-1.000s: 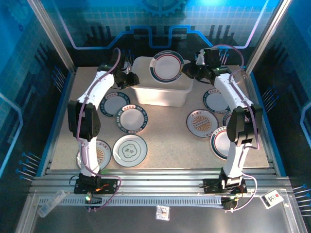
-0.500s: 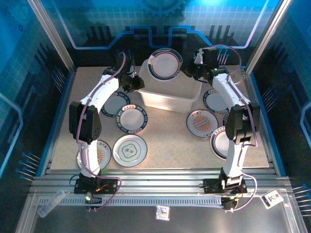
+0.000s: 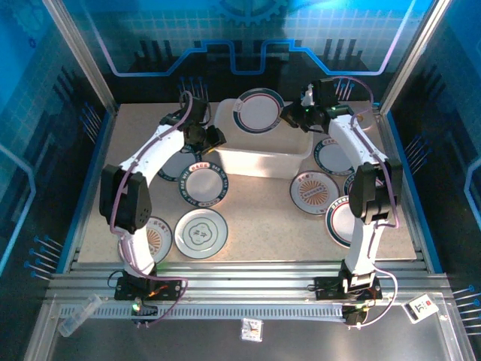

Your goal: Place the plates into the plastic bin on the countertop

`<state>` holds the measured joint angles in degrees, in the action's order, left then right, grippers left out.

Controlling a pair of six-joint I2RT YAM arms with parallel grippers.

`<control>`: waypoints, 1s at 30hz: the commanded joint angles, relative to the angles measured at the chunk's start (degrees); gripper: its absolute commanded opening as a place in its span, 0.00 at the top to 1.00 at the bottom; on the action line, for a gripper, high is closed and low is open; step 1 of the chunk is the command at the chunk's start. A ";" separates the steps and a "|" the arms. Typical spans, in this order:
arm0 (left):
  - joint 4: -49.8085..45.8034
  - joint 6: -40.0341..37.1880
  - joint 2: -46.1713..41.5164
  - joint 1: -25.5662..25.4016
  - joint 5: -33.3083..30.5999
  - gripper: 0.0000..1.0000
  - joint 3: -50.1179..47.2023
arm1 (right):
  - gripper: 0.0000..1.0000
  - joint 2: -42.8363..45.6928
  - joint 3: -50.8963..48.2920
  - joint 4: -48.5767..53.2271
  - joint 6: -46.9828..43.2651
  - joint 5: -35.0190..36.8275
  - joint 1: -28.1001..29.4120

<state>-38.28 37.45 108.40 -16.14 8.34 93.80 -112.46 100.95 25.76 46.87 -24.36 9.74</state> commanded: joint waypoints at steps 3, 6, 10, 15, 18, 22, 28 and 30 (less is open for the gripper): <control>0.41 1.67 -2.77 -1.39 0.09 0.58 -2.30 | 1.00 3.14 0.01 2.22 -1.64 -1.08 1.16; 0.35 1.49 -3.01 -1.71 0.77 0.58 -2.79 | 1.00 3.13 -0.04 3.29 -1.71 -1.33 1.64; 0.77 0.81 -3.87 -2.22 0.97 0.55 -3.60 | 1.00 2.92 -0.20 3.79 -1.72 -1.34 2.47; 0.28 -0.35 -4.92 -2.31 0.35 0.46 -4.27 | 1.00 1.89 0.37 6.02 -2.27 -0.74 3.52; 0.00 -2.08 -6.06 -2.34 -0.71 0.32 -4.16 | 1.00 1.76 -0.21 5.58 -1.89 -0.42 4.22; -2.66 -5.54 -7.22 -2.39 -2.99 0.28 -2.30 | 1.00 0.96 -0.30 5.20 -1.68 -0.43 5.09; -5.57 -10.31 -6.84 -2.40 -3.41 0.26 0.47 | 1.00 -0.28 -0.34 4.30 -1.62 -0.15 5.79; -7.07 -11.60 -6.07 -2.40 -3.89 0.26 1.66 | 1.00 -0.81 0.12 4.65 -1.73 -0.17 5.91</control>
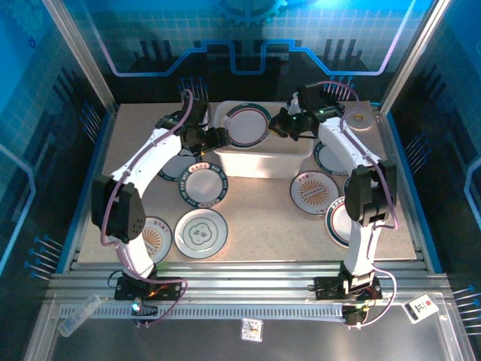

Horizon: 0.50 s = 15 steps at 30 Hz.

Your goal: Place the plates into the plastic bin on the countertop

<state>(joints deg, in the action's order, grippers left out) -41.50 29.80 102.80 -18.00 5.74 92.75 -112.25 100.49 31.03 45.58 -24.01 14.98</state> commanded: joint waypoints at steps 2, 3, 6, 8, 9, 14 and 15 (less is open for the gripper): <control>-4.17 -4.99 0.02 -0.50 -1.22 0.26 3.38 | 1.00 -1.20 0.40 -0.62 -0.57 -0.12 0.75; -3.73 -5.57 0.12 -0.55 -0.93 0.25 3.36 | 1.00 -1.34 0.29 -0.77 -0.62 0.16 0.84; -3.07 -7.26 1.01 -0.55 -0.49 0.25 4.07 | 1.00 -2.04 0.50 -0.67 -1.16 0.54 0.92; -3.54 -8.47 2.20 -0.55 0.43 0.25 5.33 | 1.00 -2.77 0.97 -0.44 -1.68 0.54 0.91; -3.74 -9.30 2.84 -0.55 1.29 0.25 6.05 | 1.00 -3.05 1.10 -0.67 -1.78 0.47 0.92; -3.38 -11.65 4.50 -0.98 3.10 0.24 7.63 | 1.00 -4.48 1.07 -1.81 -1.70 -0.66 1.10; -2.86 -12.01 4.57 -1.12 3.72 0.24 7.54 | 1.00 -4.69 0.87 -2.06 -1.50 -0.75 1.20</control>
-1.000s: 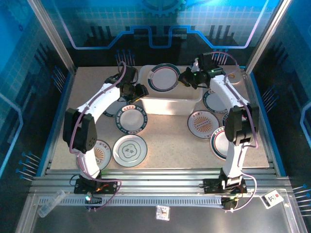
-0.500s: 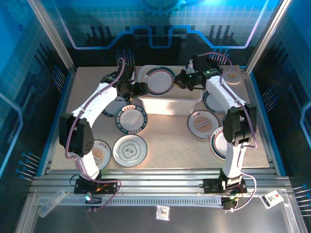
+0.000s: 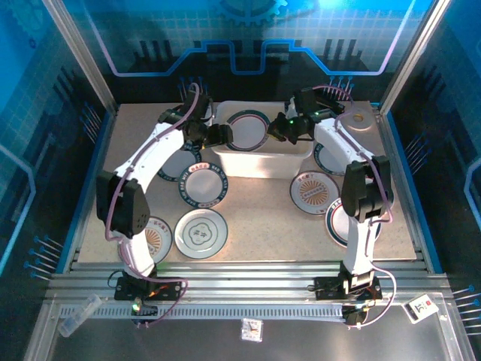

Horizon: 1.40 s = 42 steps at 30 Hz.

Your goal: Place the plates into the plastic bin on the countertop

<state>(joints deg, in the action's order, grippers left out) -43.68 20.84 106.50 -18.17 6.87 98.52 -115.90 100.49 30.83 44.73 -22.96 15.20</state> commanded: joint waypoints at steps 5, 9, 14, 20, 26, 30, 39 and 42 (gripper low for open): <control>0.41 -3.73 1.24 -1.56 3.90 0.23 1.79 | 1.00 -2.52 -0.14 -3.67 0.20 -2.53 1.06; 0.79 -3.95 1.43 -1.86 4.36 0.23 1.94 | 1.00 -4.00 -0.15 -3.91 -0.19 -2.34 1.33; 0.97 -4.14 1.39 -2.04 4.45 0.23 1.72 | 1.00 -6.45 1.19 -2.24 -1.39 -1.12 1.73; 1.14 -4.24 1.34 -2.13 4.57 0.23 1.33 | 1.00 -9.55 3.60 0.64 -3.06 0.27 2.33; 1.49 -4.19 1.09 -2.26 4.58 0.23 0.95 | 1.00 -10.58 3.52 1.93 -4.44 2.01 2.74; 1.49 -4.23 0.79 -2.30 4.02 0.23 0.88 | 0.91 -10.67 3.49 2.76 -5.09 3.89 2.85; 1.68 -3.04 -1.18 -2.30 1.61 0.22 -0.79 | 0.58 -7.69 2.96 3.59 -5.09 7.72 2.88; 1.41 -2.40 -1.96 -2.24 1.15 0.22 -0.81 | 0.49 -7.13 3.49 4.55 -5.40 8.16 2.89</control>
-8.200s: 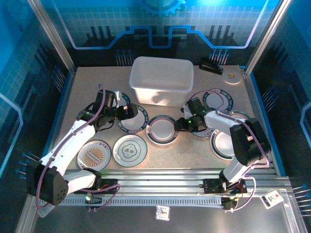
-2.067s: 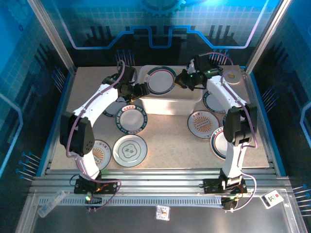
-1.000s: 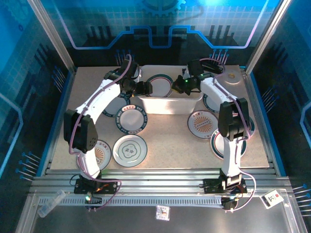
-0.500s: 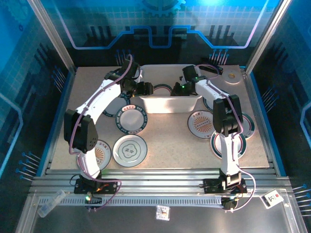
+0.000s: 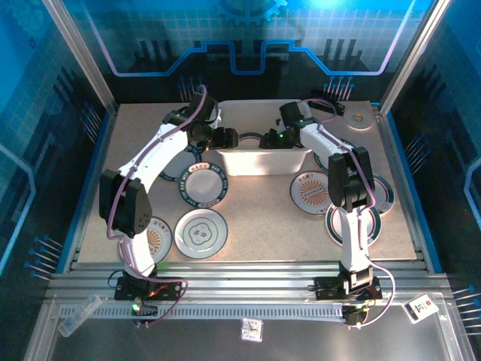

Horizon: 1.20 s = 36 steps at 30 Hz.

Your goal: Place the plates into the plastic bin on the countertop

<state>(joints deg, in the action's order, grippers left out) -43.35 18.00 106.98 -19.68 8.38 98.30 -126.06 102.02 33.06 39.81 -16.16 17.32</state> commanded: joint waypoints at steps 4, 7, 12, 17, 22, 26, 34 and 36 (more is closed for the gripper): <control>1.43 0.64 -4.09 -0.71 -0.94 0.19 -1.18 | 0.37 5.74 1.43 1.59 -2.00 3.51 1.11; 0.63 0.71 -5.03 -0.71 -2.04 0.19 -1.07 | 0.29 7.06 2.04 2.66 -3.35 5.43 1.30; -1.56 -0.10 -7.55 -0.71 -4.61 0.18 -0.80 | 0.10 11.69 0.57 1.26 -6.11 5.99 1.86; -1.93 -1.16 -12.89 0.39 -6.01 0.17 -4.69 | 0.00 17.12 -1.47 0.76 -7.91 9.25 2.54; -1.31 -0.06 -20.24 3.50 -5.27 0.16 -12.34 | 0.00 21.01 -2.63 2.62 -7.47 11.56 2.94; -1.82 0.94 -28.25 5.55 -4.89 0.13 -20.12 | 0.00 27.04 -7.99 1.54 -7.10 15.37 4.46; -0.24 3.93 -38.65 9.30 -2.98 0.10 -35.96 | 0.00 35.66 -17.99 0.95 -2.14 20.55 7.95; 0.60 5.23 -39.08 9.49 -2.69 0.11 -38.56 | 0.00 37.36 -20.89 -1.09 -2.46 20.55 9.02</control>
<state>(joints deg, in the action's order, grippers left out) -43.68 20.71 68.58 -10.85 3.95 62.65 -91.24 84.14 33.50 36.01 1.83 24.60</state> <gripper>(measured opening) 0.895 0.996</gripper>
